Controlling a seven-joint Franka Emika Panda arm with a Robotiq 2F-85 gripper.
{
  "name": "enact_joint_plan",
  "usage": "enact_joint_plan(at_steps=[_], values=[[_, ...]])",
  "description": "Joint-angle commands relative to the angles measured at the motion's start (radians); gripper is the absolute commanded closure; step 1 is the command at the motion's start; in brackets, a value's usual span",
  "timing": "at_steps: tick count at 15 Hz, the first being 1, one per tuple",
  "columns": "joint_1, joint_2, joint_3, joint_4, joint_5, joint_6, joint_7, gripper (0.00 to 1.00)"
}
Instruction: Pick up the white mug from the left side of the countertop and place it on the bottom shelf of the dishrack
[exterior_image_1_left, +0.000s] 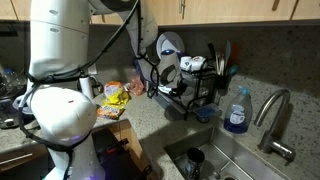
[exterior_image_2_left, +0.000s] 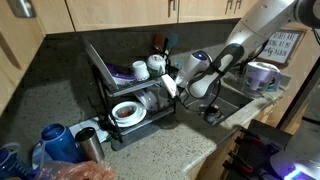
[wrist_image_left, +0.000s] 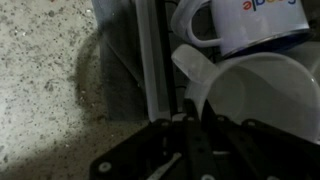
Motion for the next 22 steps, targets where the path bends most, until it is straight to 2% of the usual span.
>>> enact_joint_plan(at_steps=[1, 5, 10, 18, 22], values=[[-0.081, 0.012, 0.061, 0.066, 0.145, -0.035, -0.121, 0.98], [-0.104, 0.031, 0.083, 0.087, 0.252, -0.053, -0.244, 0.98], [-0.103, 0.058, 0.076, 0.109, 0.328, -0.074, -0.335, 0.98], [-0.093, 0.075, 0.048, 0.147, 0.347, -0.111, -0.386, 0.98], [-0.104, 0.080, 0.044, 0.195, 0.343, -0.212, -0.417, 0.98]])
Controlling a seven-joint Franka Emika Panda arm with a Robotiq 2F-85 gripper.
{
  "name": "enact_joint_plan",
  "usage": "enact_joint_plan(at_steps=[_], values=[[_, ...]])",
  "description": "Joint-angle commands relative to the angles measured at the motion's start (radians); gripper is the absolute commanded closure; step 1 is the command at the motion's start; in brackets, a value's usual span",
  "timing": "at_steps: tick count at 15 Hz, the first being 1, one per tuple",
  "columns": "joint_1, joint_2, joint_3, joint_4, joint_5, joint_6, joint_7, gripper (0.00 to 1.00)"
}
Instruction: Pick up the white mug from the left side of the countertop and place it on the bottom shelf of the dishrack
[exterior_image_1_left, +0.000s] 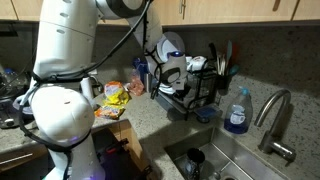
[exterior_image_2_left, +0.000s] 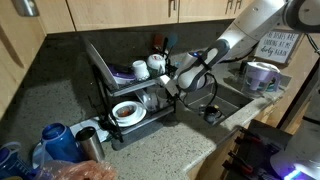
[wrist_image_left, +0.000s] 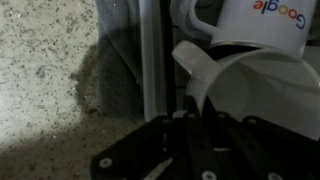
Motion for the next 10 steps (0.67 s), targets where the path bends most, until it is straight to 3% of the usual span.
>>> enact_joint_plan(at_steps=[1, 4, 10], values=[[-0.041, 0.016, -0.028, 0.106, 0.021, -0.133, -0.025, 0.98], [-0.049, 0.026, -0.034, 0.157, 0.018, -0.209, -0.018, 0.98], [-0.045, 0.026, -0.041, 0.155, 0.010, -0.215, -0.011, 0.98]])
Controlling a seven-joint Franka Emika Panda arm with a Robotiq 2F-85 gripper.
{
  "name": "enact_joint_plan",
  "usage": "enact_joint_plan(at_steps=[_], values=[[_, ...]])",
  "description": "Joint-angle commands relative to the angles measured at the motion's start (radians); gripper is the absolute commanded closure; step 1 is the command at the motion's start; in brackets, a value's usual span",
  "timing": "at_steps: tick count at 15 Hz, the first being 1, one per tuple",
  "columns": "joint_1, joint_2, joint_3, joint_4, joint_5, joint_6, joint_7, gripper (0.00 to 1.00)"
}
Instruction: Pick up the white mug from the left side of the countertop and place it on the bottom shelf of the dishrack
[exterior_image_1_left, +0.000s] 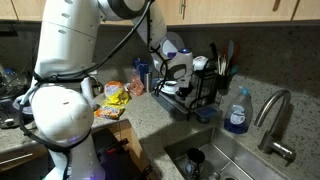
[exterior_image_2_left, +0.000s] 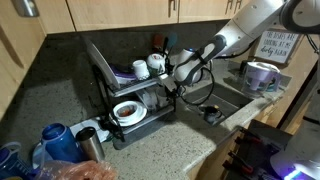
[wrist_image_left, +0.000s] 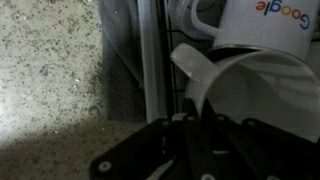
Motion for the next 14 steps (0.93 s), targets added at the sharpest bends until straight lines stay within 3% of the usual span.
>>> enact_joint_plan(at_steps=[1, 9, 10, 11, 14], values=[[-0.023, 0.007, -0.029, 0.058, 0.011, -0.054, -0.008, 0.98], [-0.040, -0.019, -0.012, 0.020, 0.047, -0.048, -0.022, 0.98], [0.005, 0.000, -0.006, 0.000, 0.023, -0.002, -0.008, 0.98], [0.008, 0.000, -0.004, -0.003, 0.024, 0.001, -0.009, 0.91], [0.010, 0.000, -0.004, -0.006, 0.024, 0.005, -0.009, 0.91]])
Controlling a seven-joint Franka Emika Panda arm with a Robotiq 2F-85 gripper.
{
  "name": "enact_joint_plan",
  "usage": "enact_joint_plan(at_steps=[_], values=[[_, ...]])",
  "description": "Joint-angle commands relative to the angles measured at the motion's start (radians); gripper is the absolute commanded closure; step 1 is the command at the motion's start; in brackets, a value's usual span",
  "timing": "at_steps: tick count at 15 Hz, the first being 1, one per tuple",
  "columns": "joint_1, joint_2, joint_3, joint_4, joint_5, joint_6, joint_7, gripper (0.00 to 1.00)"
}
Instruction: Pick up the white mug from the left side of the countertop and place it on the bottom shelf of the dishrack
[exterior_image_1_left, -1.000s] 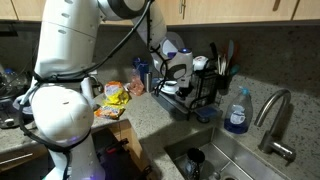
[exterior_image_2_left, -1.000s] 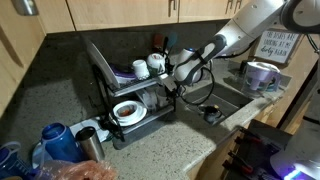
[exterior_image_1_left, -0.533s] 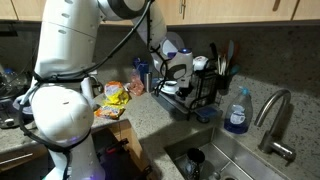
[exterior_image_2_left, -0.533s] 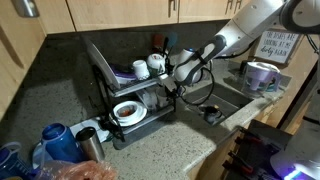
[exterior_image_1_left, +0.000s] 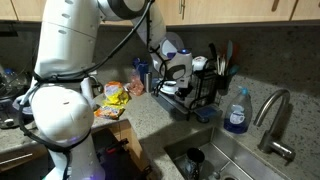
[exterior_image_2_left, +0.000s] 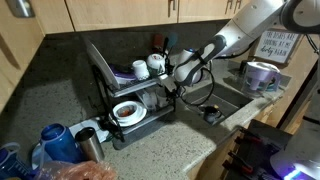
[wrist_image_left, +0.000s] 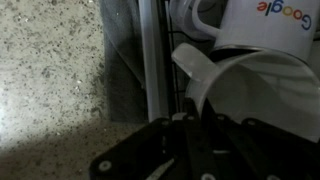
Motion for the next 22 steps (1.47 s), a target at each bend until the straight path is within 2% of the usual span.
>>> enact_joint_plan(at_steps=[1, 3, 4, 19, 20, 21, 22], values=[[0.005, 0.000, -0.006, 0.001, 0.008, -0.002, -0.008, 0.91], [0.005, 0.000, -0.006, 0.001, 0.008, -0.002, -0.008, 0.91], [0.005, 0.000, -0.006, 0.001, 0.008, -0.002, -0.008, 0.98], [0.004, 0.010, -0.014, 0.047, -0.005, -0.050, -0.005, 0.98], [0.005, 0.010, -0.015, 0.047, -0.007, -0.049, -0.004, 0.76], [0.005, 0.009, -0.015, 0.046, -0.007, -0.049, -0.005, 0.64], [0.006, 0.008, -0.015, 0.045, -0.007, -0.050, -0.004, 0.58]])
